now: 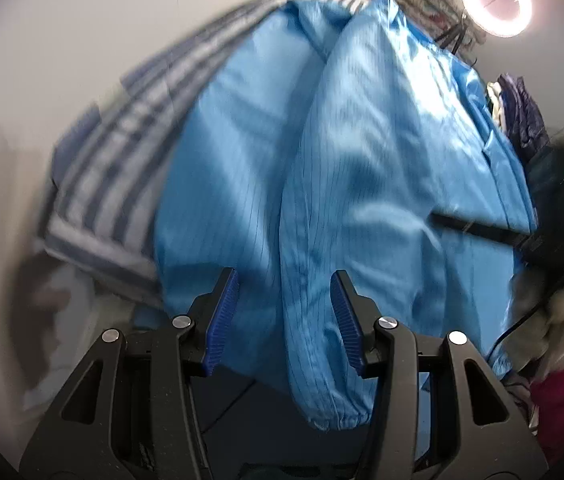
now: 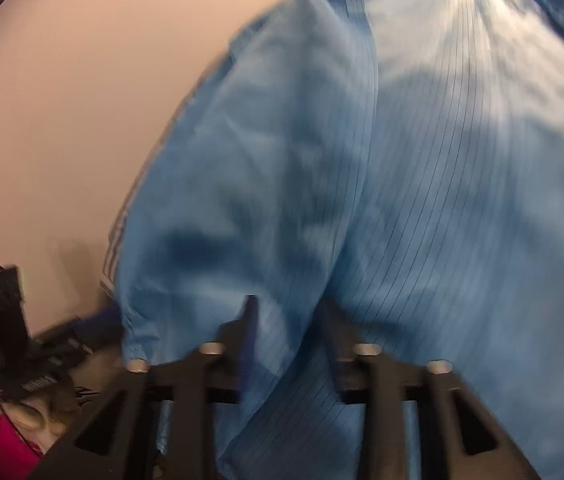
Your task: Fold large clothes
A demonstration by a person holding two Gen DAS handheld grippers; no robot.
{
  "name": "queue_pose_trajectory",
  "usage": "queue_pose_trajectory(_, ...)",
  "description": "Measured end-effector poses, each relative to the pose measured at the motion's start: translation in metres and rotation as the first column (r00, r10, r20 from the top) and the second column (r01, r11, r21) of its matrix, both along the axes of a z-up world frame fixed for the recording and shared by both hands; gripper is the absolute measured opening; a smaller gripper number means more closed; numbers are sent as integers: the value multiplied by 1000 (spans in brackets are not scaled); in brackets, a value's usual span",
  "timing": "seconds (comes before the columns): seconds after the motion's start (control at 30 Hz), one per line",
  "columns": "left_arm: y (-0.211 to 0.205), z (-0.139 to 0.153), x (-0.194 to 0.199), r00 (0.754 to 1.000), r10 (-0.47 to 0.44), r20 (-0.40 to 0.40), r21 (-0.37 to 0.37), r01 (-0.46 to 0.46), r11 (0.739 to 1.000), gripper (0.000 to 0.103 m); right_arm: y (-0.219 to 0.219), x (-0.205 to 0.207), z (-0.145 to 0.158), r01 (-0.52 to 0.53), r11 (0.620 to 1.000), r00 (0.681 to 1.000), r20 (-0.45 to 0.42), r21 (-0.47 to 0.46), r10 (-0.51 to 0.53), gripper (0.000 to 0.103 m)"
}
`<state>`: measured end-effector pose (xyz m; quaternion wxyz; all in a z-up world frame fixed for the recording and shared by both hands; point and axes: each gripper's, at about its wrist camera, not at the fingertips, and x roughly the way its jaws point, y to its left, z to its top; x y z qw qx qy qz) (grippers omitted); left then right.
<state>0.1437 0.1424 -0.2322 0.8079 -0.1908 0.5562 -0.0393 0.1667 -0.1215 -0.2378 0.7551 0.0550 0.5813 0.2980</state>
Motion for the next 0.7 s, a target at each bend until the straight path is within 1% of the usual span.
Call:
queue_pose_trajectory(0.07,-2,-8,-3,1000,0,-19,-19,0,1000,49,-1,14,14,6,1000,999,44,15,-7,42)
queue_pose_trajectory(0.13,-5,-10,-5,1000,-5,-22,-14,5,1000,49,-2,32,19,27,999,996,87,18,-29,64)
queue_pose_trajectory(0.17,-6,-11,-6,1000,-6,-19,-4,6,1000,49,-2,42,17,49,999,994,99,12,-50,66)
queue_pose_trajectory(0.23,-8,-12,-5,1000,-9,-18,8,9,1000,48,-2,66,5,102,995,991,80,4,-102,66)
queue_pose_trajectory(0.27,-8,-13,-5,1000,-8,-16,16,8,1000,40,-2,75,-4,130,992,990,60,9,-130,66)
queue_pose_trajectory(0.3,-9,-13,-4,1000,-5,-17,29,5,1000,25,-1,86,-11,155,988,987,37,14,-155,64)
queue_pose_trajectory(0.33,-6,-13,-4,1000,-2,-15,34,3,999,20,2,93,-18,178,984,984,17,28,-179,61)
queue_pose_trajectory(0.37,-4,-14,-4,1000,2,-13,21,-2,1000,13,1,98,-20,198,978,980,16,60,-199,59)
queue_pose_trajectory(0.4,-1,-13,-3,1000,8,-12,9,-8,1000,7,1,99,-19,202,974,979,15,101,-204,33)
queue_pose_trajectory(0.43,1,-12,-4,1000,10,-10,5,-10,1000,7,6,102,-22,173,972,985,-33,160,-170,1)
queue_pose_trajectory(0.47,2,-11,-4,1000,11,-8,8,-10,1000,6,8,101,-21,172,969,985,-51,177,-166,1)
queue_pose_trajectory(0.53,1,-9,-6,1000,9,-3,19,-9,1000,4,10,90,-5,153,972,988,-2,181,-155,0)
queue_pose_trajectory(0.6,0,-4,-9,1000,9,9,29,-9,1000,3,3,69,14,133,963,990,10,234,-139,0)
queue_pose_trajectory(0.63,1,-1,-12,1000,11,17,34,-12,999,3,6,61,21,118,968,992,19,220,-125,0)
queue_pose_trajectory(0.67,0,2,-13,999,18,27,38,-19,999,3,7,52,26,103,985,993,43,141,-110,0)
queue_pose_trajectory(0.7,5,5,-16,999,23,36,38,-24,999,3,9,48,26,94,994,993,64,58,-97,7)
